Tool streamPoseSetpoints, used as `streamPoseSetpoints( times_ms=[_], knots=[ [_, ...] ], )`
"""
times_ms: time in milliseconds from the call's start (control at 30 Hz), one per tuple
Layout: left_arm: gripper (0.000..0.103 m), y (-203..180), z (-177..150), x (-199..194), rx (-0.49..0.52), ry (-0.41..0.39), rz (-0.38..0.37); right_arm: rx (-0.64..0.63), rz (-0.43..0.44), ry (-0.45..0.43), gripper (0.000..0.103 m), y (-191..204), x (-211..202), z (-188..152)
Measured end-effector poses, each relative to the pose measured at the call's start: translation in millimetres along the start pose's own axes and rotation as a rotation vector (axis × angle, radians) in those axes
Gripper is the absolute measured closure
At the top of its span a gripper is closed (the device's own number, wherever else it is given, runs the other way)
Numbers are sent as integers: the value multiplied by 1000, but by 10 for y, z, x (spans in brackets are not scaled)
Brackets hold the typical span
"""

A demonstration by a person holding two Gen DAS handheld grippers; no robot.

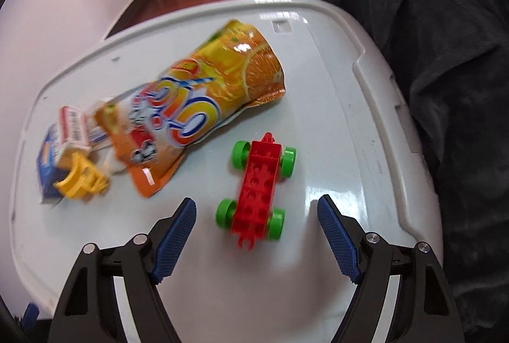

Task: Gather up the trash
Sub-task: 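Grasp the red toy car with green wheels with the right tool, then grasp the blue-white nasal spray box with the left tool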

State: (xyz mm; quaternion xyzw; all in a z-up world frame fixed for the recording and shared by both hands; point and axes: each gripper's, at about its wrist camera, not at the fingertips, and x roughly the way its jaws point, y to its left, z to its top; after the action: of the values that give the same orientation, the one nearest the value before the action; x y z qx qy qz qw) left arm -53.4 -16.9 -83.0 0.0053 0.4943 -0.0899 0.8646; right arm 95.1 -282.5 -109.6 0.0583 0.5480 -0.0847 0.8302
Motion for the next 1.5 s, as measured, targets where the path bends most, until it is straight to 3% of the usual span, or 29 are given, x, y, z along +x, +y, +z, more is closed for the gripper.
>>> streamPoseSetpoints(
  times_ms=[100, 233, 333, 600, 733, 867, 933, 1100, 1333, 1500],
  knots=[
    [22, -40, 4, -4, 28, -17, 8, -30, -61, -20, 28, 87, 31, -27],
    [22, -89, -14, -5, 60, -23, 13, -26, -75, -58, 35, 151, -18, -174],
    [22, -96, -25, 2, 65, -22, 12, -16, -34, -76, 63, 210, -60, -276],
    [22, -72, 12, -46, 62, -37, 37, 45, -7, -79, 64, 119, -114, -342],
    [22, -57, 208, -6, 95, -49, 40, 76, 22, -70, 64, -71, -148, -314],
    [22, -82, 556, 135, 214, -70, 2, 111, 60, -84, 64, -274, -294, -361],
    [22, -81, 710, 233, 292, -79, -51, 119, 69, -94, 64, -332, -365, -396],
    [22, 18, 1069, 566, 419, -80, -65, 131, 86, -95, 63, -418, -402, -433],
    [22, -34, 1274, 808, 523, -112, -126, 122, 102, -91, 63, -391, -380, -415],
    [22, -248, 1369, 997, 649, -161, -101, 103, 120, -88, 63, -323, -374, -415]
  ],
)
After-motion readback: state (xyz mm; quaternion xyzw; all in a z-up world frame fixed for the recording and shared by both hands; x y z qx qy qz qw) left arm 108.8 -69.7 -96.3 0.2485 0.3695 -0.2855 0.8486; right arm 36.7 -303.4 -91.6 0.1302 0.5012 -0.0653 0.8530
